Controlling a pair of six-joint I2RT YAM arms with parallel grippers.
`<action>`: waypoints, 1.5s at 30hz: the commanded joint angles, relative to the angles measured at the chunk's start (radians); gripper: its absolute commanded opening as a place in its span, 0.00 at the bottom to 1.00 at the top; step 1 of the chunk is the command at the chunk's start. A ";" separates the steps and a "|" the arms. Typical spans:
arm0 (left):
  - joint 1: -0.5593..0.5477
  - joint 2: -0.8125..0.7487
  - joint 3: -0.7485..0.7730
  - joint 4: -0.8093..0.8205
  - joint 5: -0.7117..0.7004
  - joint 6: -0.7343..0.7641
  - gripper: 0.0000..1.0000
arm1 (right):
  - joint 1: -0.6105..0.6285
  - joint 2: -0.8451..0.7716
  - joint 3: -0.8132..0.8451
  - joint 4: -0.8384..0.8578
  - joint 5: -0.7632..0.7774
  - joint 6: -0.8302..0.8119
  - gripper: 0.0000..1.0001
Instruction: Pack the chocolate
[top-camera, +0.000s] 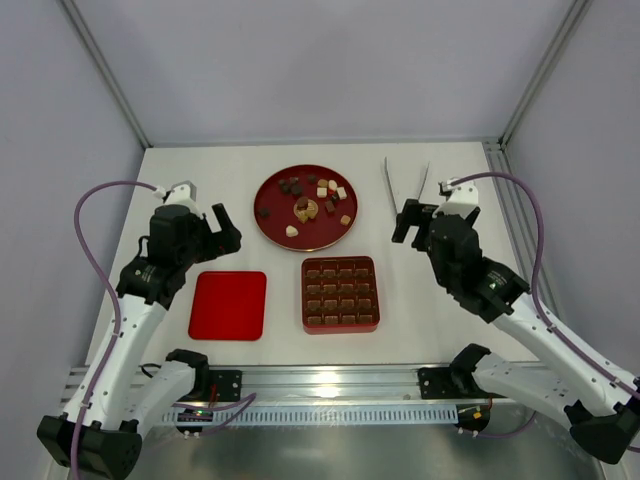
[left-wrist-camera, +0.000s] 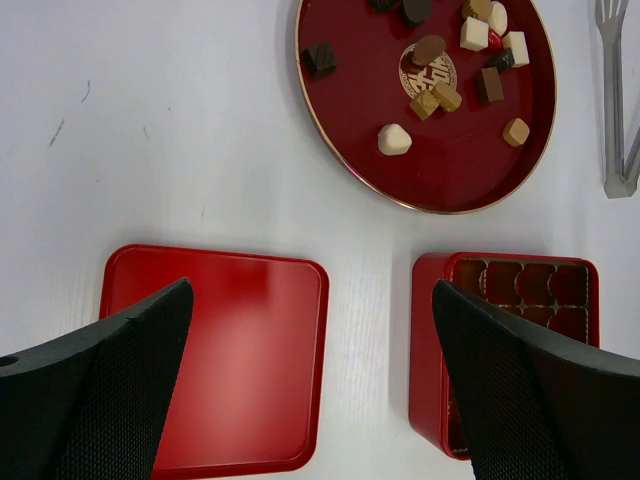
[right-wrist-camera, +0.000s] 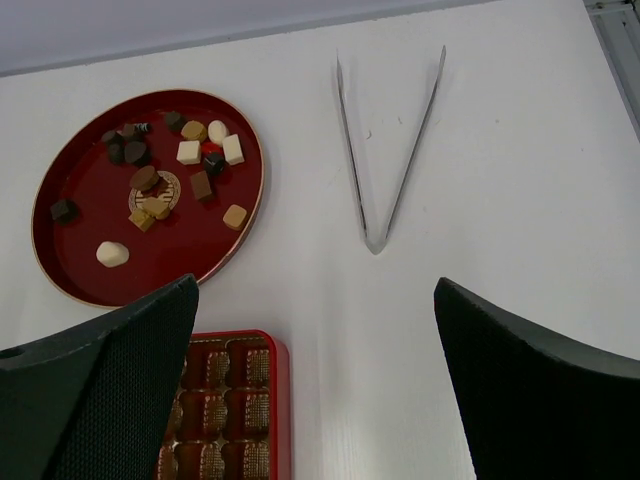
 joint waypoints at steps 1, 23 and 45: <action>0.003 0.003 -0.001 0.018 0.005 0.007 1.00 | 0.003 0.034 0.080 -0.020 -0.001 0.011 1.00; 0.003 0.020 0.008 0.026 0.087 0.003 1.00 | -0.545 0.834 0.569 -0.087 -0.564 -0.149 1.00; 0.003 0.021 0.005 0.026 0.090 0.007 1.00 | -0.540 1.263 0.828 -0.209 -0.555 -0.210 0.99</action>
